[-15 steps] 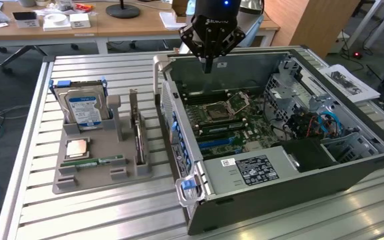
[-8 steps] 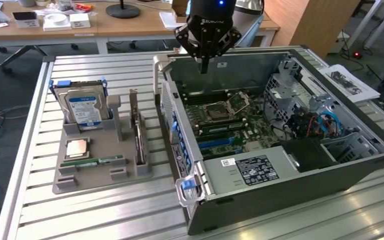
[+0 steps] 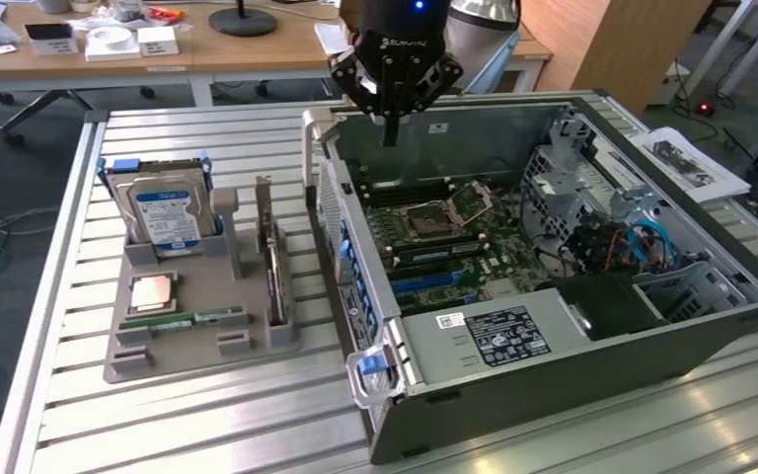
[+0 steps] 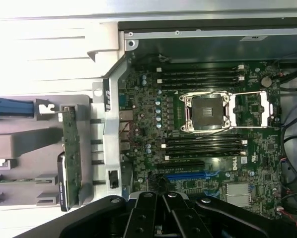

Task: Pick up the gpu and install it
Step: 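Reach for the gpu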

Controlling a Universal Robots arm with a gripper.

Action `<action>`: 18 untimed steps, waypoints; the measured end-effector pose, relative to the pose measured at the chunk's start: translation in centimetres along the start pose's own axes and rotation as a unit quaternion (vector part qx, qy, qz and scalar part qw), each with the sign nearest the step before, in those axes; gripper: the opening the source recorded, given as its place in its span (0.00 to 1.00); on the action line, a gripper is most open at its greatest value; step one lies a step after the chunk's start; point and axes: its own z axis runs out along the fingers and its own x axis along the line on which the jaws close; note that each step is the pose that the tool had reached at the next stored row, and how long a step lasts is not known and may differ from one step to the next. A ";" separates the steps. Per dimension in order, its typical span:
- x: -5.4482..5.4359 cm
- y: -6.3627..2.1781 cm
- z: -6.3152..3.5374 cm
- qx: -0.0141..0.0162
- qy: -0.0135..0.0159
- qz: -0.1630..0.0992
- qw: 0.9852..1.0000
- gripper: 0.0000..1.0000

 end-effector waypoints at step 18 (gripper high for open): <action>4.5 -0.34 -0.10 0.000 -0.001 0.000 1.000 0.11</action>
